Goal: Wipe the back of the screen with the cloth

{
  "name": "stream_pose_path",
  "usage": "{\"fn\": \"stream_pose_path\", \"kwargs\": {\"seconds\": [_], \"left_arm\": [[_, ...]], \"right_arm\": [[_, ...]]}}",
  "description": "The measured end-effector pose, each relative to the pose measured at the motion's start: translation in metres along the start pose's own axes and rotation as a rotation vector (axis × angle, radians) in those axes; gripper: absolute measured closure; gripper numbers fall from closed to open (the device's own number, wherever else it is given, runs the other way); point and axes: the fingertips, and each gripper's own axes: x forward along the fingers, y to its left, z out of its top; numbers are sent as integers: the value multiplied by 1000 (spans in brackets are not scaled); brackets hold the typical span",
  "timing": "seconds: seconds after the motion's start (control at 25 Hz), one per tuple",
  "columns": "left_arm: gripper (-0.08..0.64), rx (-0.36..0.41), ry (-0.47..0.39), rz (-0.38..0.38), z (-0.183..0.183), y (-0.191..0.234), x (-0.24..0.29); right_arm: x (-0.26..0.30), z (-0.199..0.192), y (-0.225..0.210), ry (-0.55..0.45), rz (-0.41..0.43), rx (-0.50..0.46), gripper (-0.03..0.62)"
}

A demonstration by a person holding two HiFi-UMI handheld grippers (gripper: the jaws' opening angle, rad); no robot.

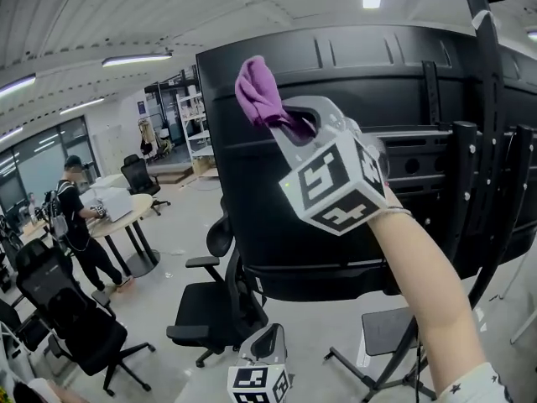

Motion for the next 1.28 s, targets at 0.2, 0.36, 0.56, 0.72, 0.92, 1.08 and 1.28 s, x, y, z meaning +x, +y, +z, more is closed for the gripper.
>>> {"fn": "stream_pose_path", "kwargs": {"seconds": [0.2,0.36,0.56,0.72,0.92,1.08,1.28], "left_arm": [[552,-7,-1,-11,1,22,13],[552,4,2,-13,1,37,15],[552,-17,1,-12,-2,50,17],[552,-19,-1,-34,-5,46,22],[552,-31,-15,-44,-7,40,20],[552,-30,-2,-35,-13,39,16],[552,-36,5,-28,-23,38,14]], "right_arm": [[71,12,-30,128,-235,-598,532],[108,-14,-17,243,-169,-691,532],[112,-44,13,329,-141,-638,532],[99,-64,43,383,-128,-619,532],[73,-86,88,372,-80,-610,532],[49,-102,128,337,-47,-574,532],[16,-144,186,388,32,-554,531]]}}
